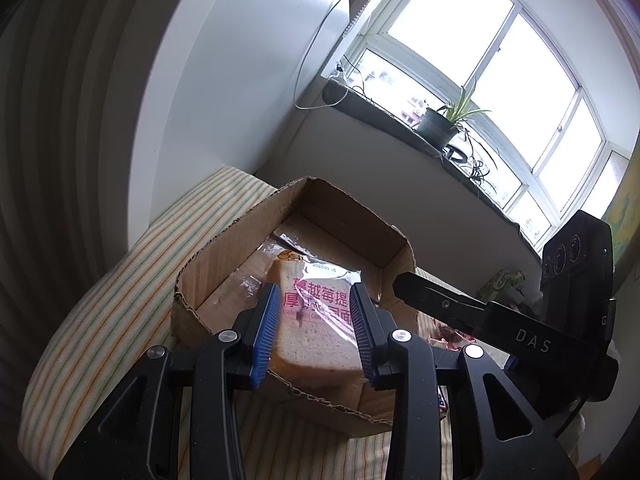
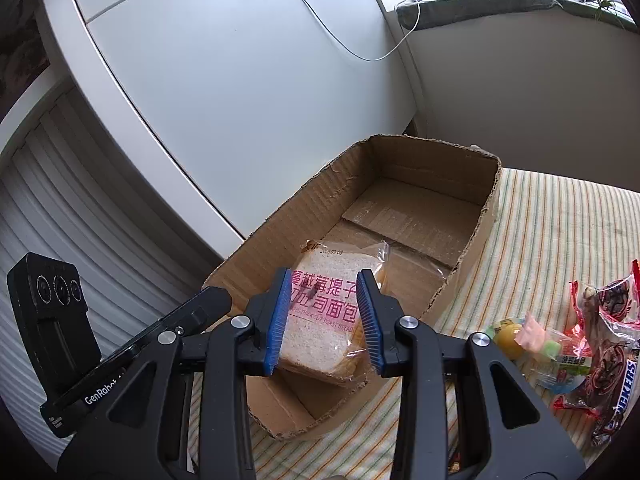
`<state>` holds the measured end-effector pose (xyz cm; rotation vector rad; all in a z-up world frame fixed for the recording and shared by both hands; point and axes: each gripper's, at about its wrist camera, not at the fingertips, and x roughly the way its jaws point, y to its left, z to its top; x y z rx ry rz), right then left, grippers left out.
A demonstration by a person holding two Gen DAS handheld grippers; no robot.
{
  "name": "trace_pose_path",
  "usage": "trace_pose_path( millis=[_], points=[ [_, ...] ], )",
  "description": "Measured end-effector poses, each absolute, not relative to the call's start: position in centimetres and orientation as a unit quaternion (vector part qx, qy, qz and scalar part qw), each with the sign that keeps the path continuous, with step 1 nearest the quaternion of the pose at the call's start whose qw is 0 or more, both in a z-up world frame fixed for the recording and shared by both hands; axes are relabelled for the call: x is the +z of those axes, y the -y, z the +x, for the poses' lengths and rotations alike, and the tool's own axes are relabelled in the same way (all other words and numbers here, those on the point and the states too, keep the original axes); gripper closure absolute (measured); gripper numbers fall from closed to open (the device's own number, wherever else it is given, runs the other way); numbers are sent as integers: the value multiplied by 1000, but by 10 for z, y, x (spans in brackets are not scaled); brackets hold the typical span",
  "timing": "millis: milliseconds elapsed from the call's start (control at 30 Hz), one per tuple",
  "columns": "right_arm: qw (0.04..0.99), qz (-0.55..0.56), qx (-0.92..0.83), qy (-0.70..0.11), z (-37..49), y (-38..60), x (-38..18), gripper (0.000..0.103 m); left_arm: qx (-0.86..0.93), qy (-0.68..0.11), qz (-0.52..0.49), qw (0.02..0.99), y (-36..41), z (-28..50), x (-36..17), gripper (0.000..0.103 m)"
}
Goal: Organize snacks
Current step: 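Carry the bread loaf into the cardboard box and open both tools, then withdraw both tools from the box back over the snacks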
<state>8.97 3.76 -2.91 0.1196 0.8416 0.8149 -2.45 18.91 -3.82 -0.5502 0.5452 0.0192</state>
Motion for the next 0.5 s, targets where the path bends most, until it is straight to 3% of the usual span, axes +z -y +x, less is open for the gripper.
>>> trace_pose_path(
  millis=[167, 267, 500],
  points=[
    [842, 46, 374, -386, 80, -23, -24, 65, 3, -262, -258, 930, -181, -24, -33, 69],
    [850, 39, 365, -379, 77, -10, -21, 46, -4, -258, -248, 934, -175, -24, -28, 69],
    [875, 15, 334, -349, 68, 31, -4, 44, -21, -255, -225, 940, -153, -22, -18, 69]
  ],
)
